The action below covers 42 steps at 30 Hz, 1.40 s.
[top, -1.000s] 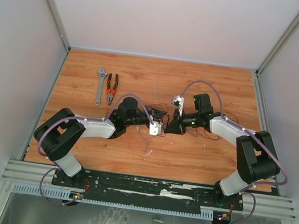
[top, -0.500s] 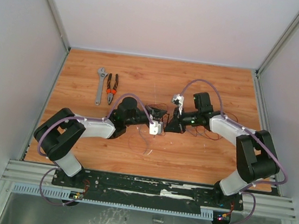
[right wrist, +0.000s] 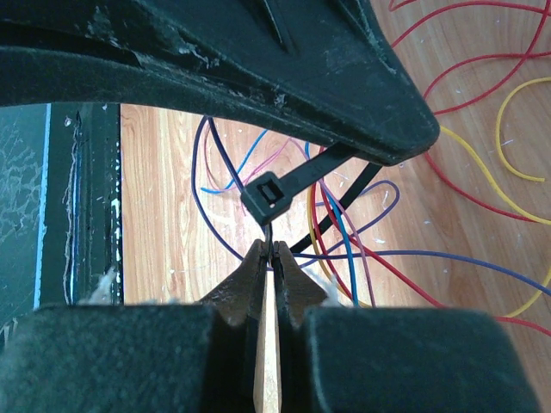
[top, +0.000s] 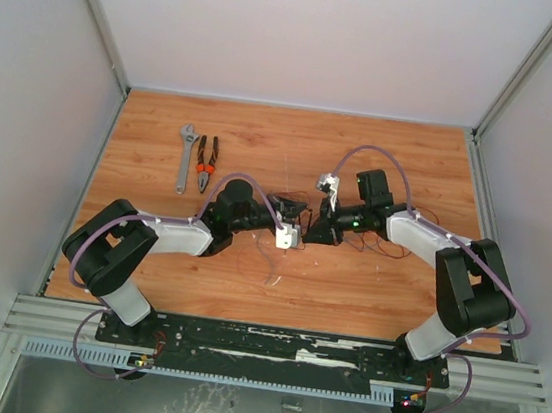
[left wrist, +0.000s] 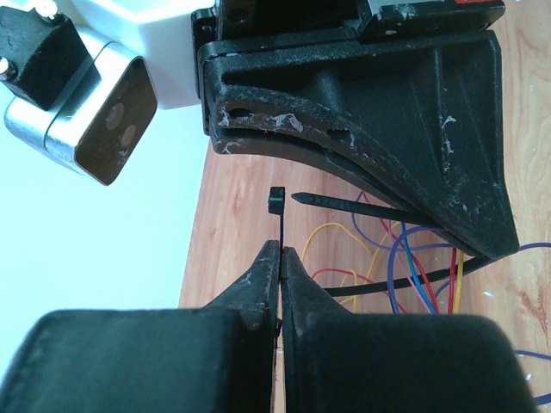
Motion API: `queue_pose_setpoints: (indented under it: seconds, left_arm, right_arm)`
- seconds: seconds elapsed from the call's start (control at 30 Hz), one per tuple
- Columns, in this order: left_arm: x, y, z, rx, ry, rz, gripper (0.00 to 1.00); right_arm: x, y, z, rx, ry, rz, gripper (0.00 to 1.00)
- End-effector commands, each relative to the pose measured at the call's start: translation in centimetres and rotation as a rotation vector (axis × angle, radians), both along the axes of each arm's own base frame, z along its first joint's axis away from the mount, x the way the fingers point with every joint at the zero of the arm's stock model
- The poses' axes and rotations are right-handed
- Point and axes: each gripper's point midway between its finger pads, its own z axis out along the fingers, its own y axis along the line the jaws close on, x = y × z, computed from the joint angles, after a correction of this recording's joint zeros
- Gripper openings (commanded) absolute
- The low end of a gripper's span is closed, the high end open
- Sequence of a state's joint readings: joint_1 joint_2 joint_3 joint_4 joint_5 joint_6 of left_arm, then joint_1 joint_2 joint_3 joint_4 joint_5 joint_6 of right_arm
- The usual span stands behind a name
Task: Zip-tie the wires
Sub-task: Tie the cable at the center of the board.
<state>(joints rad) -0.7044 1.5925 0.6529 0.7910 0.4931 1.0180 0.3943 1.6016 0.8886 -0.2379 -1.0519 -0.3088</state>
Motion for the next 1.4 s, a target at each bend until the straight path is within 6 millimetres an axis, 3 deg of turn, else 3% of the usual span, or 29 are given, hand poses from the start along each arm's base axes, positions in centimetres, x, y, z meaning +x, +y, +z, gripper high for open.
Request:
queue_pose_setpoints:
  seconds: [0.0, 1.37]
  left_arm:
    - [0.36, 0.15, 1.63, -0.029, -0.074, 0.013, 0.00]
    - [-0.02, -0.28, 1.38, -0.032, -0.074, 0.009, 0.00]
  right_arm:
    - [-0.43, 0.08, 0.78, 0.019, 0.003, 0.021, 0.00]
    - [-0.38, 0.27, 0.91, 0.029, 0.018, 0.024, 0.00]
